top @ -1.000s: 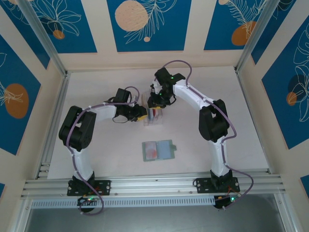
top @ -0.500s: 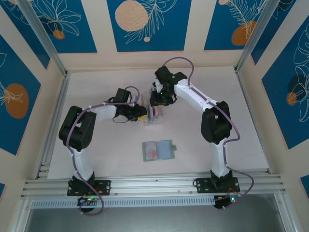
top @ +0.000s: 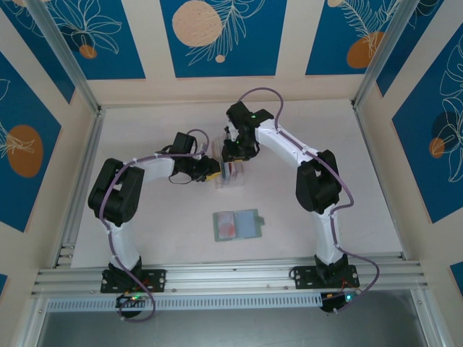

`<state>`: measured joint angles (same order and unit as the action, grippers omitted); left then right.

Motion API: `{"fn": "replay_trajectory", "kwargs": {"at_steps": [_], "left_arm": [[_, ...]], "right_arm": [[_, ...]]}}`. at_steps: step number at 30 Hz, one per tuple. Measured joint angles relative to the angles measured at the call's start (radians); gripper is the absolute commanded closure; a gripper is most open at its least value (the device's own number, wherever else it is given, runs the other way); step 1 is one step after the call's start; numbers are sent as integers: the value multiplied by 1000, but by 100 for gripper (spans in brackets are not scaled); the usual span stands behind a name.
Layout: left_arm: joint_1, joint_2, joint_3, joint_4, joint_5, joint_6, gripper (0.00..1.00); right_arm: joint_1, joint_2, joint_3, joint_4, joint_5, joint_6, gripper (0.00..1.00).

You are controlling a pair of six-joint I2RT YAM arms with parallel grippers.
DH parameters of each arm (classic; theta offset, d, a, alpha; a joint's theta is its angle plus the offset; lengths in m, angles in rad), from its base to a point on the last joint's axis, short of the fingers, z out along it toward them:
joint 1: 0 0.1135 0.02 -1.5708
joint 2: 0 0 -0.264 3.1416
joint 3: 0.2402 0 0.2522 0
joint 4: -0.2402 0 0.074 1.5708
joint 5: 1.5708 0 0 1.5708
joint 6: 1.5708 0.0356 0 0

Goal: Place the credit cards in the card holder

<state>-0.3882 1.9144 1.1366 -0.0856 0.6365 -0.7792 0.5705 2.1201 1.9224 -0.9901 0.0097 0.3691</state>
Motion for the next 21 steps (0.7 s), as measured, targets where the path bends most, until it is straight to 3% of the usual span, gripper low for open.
{"fn": "replay_trajectory", "kwargs": {"at_steps": [21], "left_arm": [[0, 0, -1, 3, 3, 0, 72]], "right_arm": [[-14, 29, 7, 5, -112, 2, 60]]}}
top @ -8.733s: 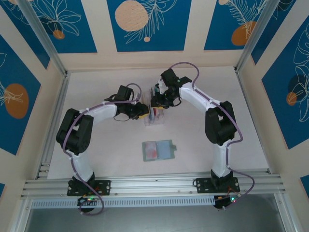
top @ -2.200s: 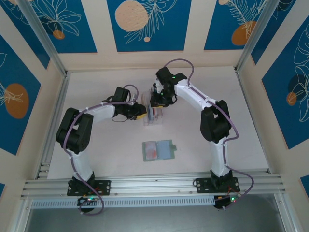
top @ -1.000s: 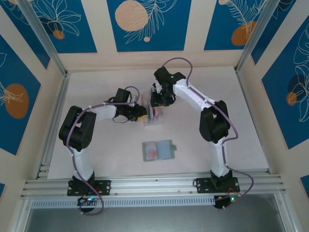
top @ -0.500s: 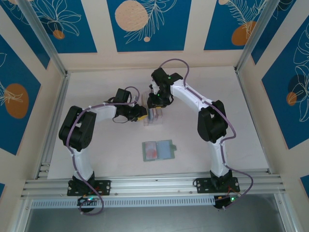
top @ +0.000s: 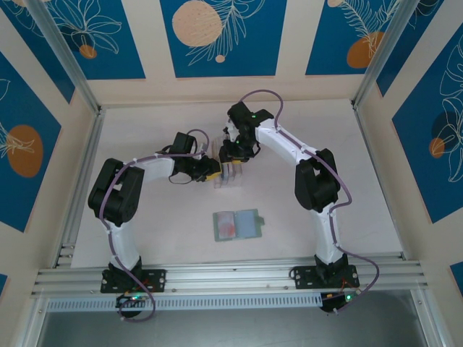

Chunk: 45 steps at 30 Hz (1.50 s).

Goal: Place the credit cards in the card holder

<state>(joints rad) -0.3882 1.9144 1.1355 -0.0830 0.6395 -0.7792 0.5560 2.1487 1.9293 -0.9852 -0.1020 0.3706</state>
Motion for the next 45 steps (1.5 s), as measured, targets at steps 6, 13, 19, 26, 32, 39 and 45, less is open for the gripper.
{"fn": "replay_trajectory", "kwargs": {"at_steps": [6, 13, 19, 26, 32, 39, 45], "left_arm": [[0, 0, 0, 1, 0, 0, 72], [0, 0, -2, 1, 0, 0, 72], [0, 0, -3, 2, 0, 0, 72], [0, 0, -5, 2, 0, 0, 72], [0, 0, -6, 2, 0, 0, 72], [0, 0, -11, 2, 0, 0, 72], [0, 0, -11, 2, 0, 0, 72]], "right_arm": [[-16, 2, -4, 5, -55, 4, 63], [-53, -31, -73, 74, -142, 26, 65], [-68, -36, -93, 94, -177, 31, 68], [-77, -47, -119, 121, -196, 34, 70], [-85, -53, -135, 139, -220, 41, 70], [-96, -78, -160, 156, -240, 42, 70], [-105, -88, -163, 163, -248, 48, 72]]}}
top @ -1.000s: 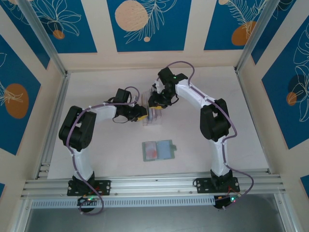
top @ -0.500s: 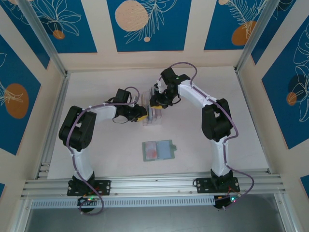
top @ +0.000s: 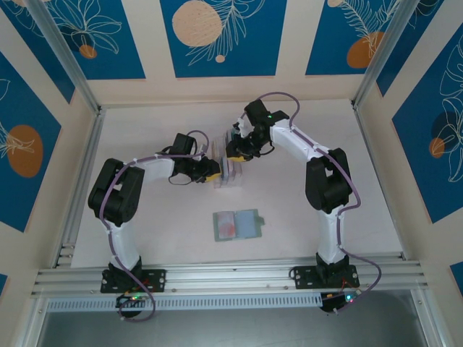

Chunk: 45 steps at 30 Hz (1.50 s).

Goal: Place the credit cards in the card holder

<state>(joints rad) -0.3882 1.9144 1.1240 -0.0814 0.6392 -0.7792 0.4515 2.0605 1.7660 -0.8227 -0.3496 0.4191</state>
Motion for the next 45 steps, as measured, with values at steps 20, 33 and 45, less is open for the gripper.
{"fn": "replay_trajectory", "kwargs": {"at_steps": [20, 33, 45], "left_arm": [[2, -19, 0, -16, -4, 4, 72], [15, -129, 61, -77, -21, 12, 72], [15, -28, 128, -84, -11, 12, 72]], "right_arm": [[14, -13, 2, -37, 128, -2, 70], [47, -10, 37, -85, 203, -12, 69], [60, 16, 59, -84, 151, -24, 70]]}}
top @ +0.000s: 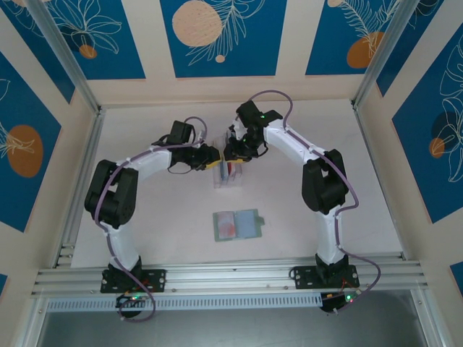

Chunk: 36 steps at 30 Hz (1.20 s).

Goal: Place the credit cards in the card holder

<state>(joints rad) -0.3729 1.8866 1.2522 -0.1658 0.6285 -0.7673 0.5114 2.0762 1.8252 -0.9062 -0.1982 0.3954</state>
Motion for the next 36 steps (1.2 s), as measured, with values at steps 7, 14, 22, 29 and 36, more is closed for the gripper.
{"fn": "replay_trajectory", "kwargs": {"at_steps": [7, 14, 22, 29, 36], "left_arm": [[0, 15, 0, -2, 0, 3, 72], [0, 24, 5, -3, 0, 11, 72], [0, 34, 6, -7, 0, 11, 72], [0, 43, 6, -6, 9, 11, 72], [1, 64, 6, -2, 23, 11, 72]], "right_arm": [[6, -12, -6, 4, 66, -3, 67], [8, -17, 45, -38, 133, -4, 65], [35, 42, 67, -60, 132, -7, 65], [46, 48, 80, -60, 119, -7, 67], [40, 48, 80, -50, 53, -7, 63]]}}
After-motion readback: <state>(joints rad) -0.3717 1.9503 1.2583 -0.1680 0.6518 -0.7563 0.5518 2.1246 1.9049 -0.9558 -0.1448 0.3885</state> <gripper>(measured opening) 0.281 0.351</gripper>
